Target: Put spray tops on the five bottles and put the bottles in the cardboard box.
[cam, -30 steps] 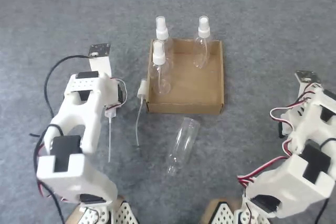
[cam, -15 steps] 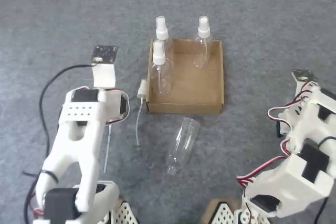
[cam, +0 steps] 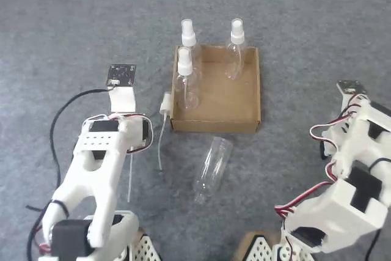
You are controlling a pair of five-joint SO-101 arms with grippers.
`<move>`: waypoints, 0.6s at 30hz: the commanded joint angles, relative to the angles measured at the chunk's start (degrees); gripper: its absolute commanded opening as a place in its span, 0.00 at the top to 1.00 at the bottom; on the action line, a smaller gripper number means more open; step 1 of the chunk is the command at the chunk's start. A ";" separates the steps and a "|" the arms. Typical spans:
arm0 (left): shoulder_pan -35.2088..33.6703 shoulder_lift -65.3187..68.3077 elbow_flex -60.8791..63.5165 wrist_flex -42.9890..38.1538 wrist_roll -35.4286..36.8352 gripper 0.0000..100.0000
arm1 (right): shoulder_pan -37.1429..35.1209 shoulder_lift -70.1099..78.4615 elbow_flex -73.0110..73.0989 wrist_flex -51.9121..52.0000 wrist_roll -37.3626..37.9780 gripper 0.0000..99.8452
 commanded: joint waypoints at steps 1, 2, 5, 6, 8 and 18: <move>0.26 -3.08 0.04 -1.23 0.44 0.99 | -2.33 -0.92 -0.35 3.56 0.26 0.79; 0.18 -3.08 0.04 -1.23 0.44 0.99 | -2.77 -0.92 -0.35 4.62 0.26 0.79; 0.09 -2.90 0.04 -1.23 0.44 0.99 | -3.74 -1.80 -1.14 7.52 0.26 0.79; 0.09 -2.81 0.13 -1.23 0.44 0.99 | -3.47 -2.51 -1.67 8.66 0.26 0.79; 0.09 -2.73 0.22 -1.23 0.44 0.99 | -3.03 -4.44 -2.37 10.77 0.26 0.79; 0.00 -3.08 1.10 -1.67 0.26 0.99 | -2.95 -11.21 -2.11 13.23 0.88 0.79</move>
